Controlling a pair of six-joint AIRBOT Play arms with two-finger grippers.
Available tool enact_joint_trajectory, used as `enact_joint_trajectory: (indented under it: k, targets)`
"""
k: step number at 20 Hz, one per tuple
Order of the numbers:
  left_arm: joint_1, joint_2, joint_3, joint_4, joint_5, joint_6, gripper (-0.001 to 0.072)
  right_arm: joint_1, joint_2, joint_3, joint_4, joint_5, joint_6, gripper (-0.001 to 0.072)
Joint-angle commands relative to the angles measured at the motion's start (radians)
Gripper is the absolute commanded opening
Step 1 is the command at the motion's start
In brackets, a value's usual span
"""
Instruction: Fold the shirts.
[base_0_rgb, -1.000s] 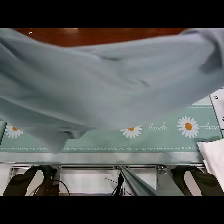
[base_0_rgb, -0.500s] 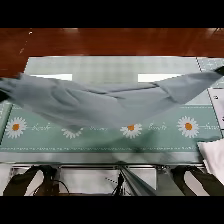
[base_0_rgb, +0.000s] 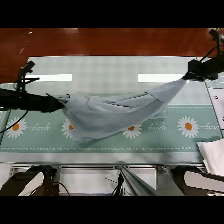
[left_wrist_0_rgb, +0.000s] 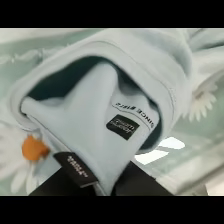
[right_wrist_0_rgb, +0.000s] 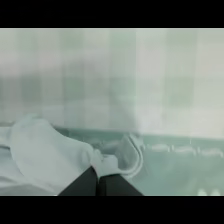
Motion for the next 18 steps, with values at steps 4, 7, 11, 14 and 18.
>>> enact_joint_trajectory:
  k: [4, 7, 11, 14, 18]
  targets:
    - [-0.098, -0.241, -0.032, -0.022, 0.410, 0.018, 0.0036, 0.039, -0.148, 0.001, 0.031, -0.346, 0.117, 0.0017]
    - [-0.097, -0.308, -0.032, -0.021, 0.461, 0.018, 0.0036, 0.039, -0.193, 0.001, 0.042, -0.381, 0.161, 0.0018]
    - [-0.097, -0.362, -0.032, -0.021, 0.448, 0.015, 0.0039, 0.039, -0.244, 0.001, 0.057, -0.330, 0.158, 0.0059]
    - [-0.081, -0.357, -0.014, -0.018, 0.386, 0.015, 0.0278, 0.034, -0.230, 0.001, 0.082, -0.306, 0.069, 0.0210]
    - [0.056, -0.357, 0.112, 0.052, 0.070, 0.015, 0.0430, -0.019, -0.130, 0.002, 0.000, -0.161, -0.067, 0.0391]
